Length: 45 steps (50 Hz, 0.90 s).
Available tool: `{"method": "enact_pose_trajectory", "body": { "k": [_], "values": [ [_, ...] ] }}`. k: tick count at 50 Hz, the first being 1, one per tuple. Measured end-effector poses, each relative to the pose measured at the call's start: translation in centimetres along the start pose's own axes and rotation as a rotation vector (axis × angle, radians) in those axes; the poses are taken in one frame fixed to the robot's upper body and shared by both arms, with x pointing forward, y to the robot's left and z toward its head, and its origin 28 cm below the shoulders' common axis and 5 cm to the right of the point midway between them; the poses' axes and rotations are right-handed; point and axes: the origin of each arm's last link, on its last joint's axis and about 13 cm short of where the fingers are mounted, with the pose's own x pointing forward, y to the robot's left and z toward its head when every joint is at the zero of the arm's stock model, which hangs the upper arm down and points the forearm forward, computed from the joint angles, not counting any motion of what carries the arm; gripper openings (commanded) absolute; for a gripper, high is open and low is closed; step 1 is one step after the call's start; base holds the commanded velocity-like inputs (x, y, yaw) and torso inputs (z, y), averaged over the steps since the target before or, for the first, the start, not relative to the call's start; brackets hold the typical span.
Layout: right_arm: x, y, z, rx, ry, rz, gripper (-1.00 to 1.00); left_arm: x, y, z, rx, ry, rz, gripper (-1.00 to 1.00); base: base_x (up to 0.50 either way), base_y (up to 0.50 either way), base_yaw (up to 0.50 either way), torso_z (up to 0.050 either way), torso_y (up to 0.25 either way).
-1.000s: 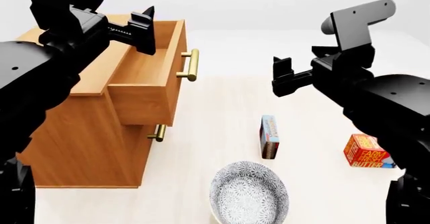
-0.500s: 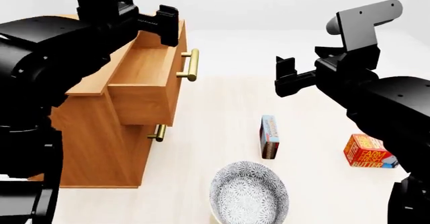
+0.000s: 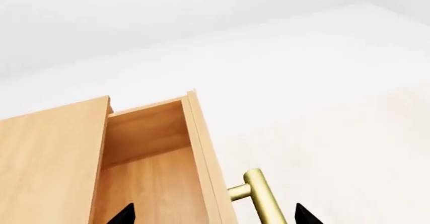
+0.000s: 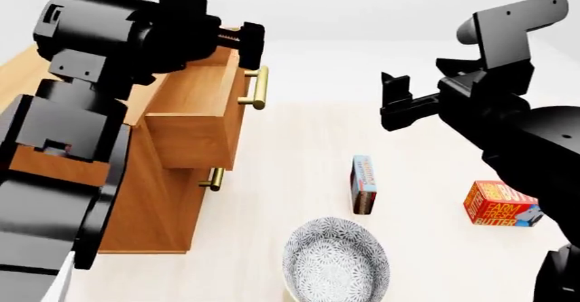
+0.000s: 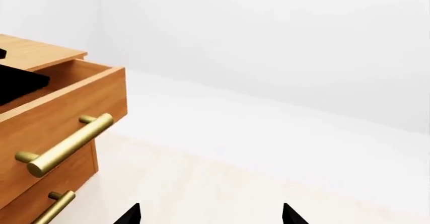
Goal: Put the chocolate pudding in the top drawer of the cabinet and close it.
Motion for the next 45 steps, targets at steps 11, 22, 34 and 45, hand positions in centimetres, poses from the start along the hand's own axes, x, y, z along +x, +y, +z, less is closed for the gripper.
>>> {"method": "enact_pose_trajectory", "body": {
  "k": [11,22,34,45],
  "values": [
    [-0.3,-0.1,0.0,-0.011,-0.007,-0.007,1.00,0.9,-0.6,0.1,-0.012,0.087,-0.008,1.00,0.00,0.00,0.00,0.000,0.000],
    [-0.4,-0.2,-0.1,-0.017,-0.008,-0.012,1.00,1.1,-0.9,0.0,-0.039,0.141,0.004,1.00,0.00,0.00,0.00,0.000,0.000],
    [-0.5,-0.2,-0.2,-0.018,-0.008,-0.013,1.00,1.1,-1.2,-0.3,-0.063,0.173,-0.001,1.00,0.00,0.00,0.00,0.000,0.000],
    [-0.6,-0.2,-0.2,-0.017,-0.005,-0.014,1.00,1.3,-1.5,-0.8,-0.109,0.200,-0.054,1.00,0.00,0.00,0.00,0.000,0.000]
  ]
}}
